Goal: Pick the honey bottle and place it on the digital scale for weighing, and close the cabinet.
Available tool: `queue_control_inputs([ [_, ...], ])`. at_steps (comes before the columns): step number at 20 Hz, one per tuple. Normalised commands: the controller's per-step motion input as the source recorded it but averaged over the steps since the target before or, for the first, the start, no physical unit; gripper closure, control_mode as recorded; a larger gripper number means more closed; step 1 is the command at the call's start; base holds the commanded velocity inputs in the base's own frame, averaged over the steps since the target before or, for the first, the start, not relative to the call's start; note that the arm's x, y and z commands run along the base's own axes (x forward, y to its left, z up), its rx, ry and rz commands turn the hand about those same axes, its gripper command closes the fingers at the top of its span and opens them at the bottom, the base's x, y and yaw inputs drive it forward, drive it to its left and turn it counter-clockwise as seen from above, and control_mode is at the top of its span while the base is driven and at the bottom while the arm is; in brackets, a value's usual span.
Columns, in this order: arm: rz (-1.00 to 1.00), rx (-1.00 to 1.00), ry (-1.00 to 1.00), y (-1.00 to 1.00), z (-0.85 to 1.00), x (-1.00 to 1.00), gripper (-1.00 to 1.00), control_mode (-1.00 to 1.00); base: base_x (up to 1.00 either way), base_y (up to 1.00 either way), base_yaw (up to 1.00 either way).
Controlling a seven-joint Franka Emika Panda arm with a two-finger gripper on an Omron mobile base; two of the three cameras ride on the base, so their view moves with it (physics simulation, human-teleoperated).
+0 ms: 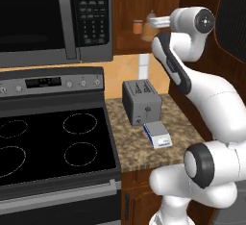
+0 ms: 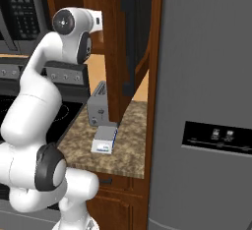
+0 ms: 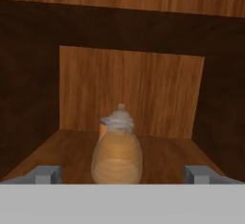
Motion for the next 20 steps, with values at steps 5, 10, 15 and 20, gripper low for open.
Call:
queue_control_inputs([
  [5,0.0,0.0,0.01,0.0,0.0,0.44,-1.0,-1.0,0.0,0.0,0.0],
  [10,0.0,0.0,0.03,0.0,0.0,0.46,-1.0,-1.0,0.0,0.0,0.0],
  [15,0.0,0.0,0.03,0.04,-0.17,0.43,-1.0,-1.0,0.0,0.0,0.0],
  [20,0.0,0.0,0.09,0.09,-0.2,0.62,-1.0,-1.0,0.0,0.0,0.0],
])
